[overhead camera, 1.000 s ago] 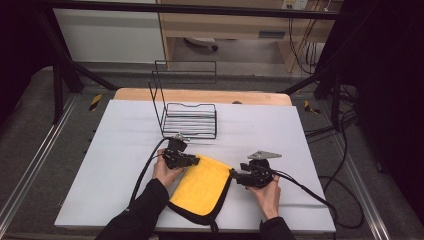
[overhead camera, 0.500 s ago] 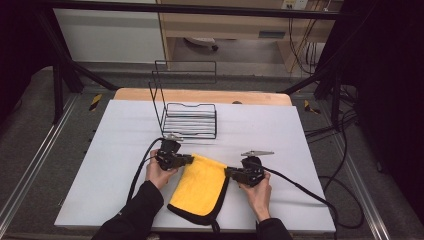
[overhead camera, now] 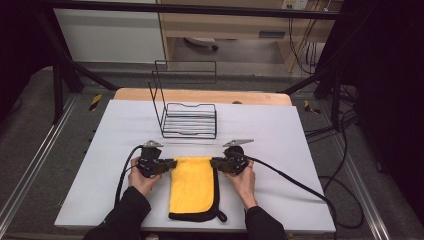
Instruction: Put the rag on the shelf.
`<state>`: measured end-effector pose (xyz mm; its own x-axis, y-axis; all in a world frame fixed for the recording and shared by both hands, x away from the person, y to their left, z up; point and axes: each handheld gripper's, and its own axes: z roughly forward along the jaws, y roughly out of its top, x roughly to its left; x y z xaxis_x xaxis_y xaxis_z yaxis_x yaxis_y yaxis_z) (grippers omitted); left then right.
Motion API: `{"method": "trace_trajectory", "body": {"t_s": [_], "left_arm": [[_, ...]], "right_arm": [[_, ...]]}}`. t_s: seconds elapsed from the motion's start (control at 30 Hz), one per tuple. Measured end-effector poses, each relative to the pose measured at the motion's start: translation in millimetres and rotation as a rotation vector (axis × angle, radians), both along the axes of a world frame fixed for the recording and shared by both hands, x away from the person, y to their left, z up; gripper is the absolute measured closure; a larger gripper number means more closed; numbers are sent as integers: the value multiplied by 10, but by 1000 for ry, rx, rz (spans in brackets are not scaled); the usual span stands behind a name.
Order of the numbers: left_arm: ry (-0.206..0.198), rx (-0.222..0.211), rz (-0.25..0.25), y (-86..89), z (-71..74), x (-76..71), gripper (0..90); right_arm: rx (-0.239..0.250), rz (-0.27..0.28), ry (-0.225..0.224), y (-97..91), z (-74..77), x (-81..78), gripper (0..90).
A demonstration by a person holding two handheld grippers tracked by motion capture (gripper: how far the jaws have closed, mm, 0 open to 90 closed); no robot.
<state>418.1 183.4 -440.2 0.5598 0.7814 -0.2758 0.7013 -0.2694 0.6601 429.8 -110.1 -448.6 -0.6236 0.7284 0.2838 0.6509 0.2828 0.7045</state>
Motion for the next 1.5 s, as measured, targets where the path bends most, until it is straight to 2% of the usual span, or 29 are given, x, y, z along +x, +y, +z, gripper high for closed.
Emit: {"method": "trace_trajectory", "body": {"t_s": [0.1, 0.27, 0.37, 0.43, 0.57, 0.8, 0.93, 1.13, 1.33, 1.43, 1.5], "left_arm": [[17, -16, -9, 9, -48, 2, 697], [39, -38, -24, 6, -76, -43, 615], [39, -44, -24, 1, -80, -77, 608], [43, -46, -23, -6, -82, -99, 609], [61, -51, -13, -35, -83, -106, 651], [86, -84, -1, -30, -96, -85, 764], [79, -88, -1, -23, -88, -92, 802], [55, -84, -7, -24, -80, -106, 812], [66, -78, -17, -17, -94, -94, 806], [65, -75, -21, -21, -101, -92, 799], [63, -71, -25, -27, -103, -91, 794]], "right_arm": [[-7, -5, -21, -24, 43, -4, 667], [-15, -11, 18, -11, 5, -2, 543], [-11, -1, 43, 7, -26, -48, 493], [-1, 10, 37, 24, -33, -91, 482], [10, 8, 50, 47, -40, -146, 521], [28, -23, 124, 42, -28, -113, 746], [42, -18, 127, 29, -6, -101, 812], [41, -7, 106, 21, 20, -120, 806], [-15, -17, 94, 11, -7, -105, 634], [-12, -12, 103, 16, -6, -105, 613], [-4, -13, 125, 20, -3, -102, 628]]}}
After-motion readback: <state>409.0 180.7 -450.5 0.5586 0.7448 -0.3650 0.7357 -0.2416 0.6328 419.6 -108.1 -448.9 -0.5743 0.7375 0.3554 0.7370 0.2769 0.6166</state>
